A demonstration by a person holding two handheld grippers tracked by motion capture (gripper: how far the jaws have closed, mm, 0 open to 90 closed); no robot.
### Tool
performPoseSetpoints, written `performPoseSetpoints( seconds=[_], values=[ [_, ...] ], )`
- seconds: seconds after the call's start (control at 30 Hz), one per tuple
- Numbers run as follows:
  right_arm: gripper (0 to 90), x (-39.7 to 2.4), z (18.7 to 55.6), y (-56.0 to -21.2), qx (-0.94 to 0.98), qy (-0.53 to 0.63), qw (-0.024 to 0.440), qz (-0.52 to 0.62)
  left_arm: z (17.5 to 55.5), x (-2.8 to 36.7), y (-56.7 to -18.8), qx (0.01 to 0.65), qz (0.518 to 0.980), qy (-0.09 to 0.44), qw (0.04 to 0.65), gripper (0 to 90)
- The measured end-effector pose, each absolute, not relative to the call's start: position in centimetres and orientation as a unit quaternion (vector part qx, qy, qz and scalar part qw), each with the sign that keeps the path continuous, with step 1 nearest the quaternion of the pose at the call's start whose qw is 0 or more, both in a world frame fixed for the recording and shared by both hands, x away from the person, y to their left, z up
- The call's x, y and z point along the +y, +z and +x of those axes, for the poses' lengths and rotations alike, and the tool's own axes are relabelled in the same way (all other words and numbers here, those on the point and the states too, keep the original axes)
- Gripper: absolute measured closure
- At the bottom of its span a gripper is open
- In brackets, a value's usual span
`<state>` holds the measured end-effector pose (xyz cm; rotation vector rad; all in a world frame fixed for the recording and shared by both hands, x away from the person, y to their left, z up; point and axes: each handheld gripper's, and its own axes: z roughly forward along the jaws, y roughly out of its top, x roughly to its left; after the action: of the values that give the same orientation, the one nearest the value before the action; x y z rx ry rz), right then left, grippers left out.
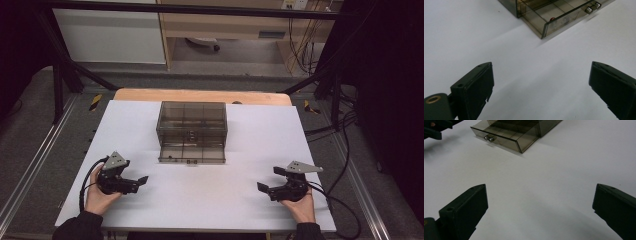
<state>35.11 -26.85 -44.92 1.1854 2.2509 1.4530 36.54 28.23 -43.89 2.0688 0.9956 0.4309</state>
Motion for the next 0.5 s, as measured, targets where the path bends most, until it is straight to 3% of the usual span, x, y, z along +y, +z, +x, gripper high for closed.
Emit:
performPoseSetpoints(
  seconds=[0.5],
  values=[
    [0.5,-26.8,35.1,-45.0,0.765,0.492,0.105,0.401,35.5,31.2,-45.1,0.408,0.804,0.167,0.399,5.9]
  ],
)
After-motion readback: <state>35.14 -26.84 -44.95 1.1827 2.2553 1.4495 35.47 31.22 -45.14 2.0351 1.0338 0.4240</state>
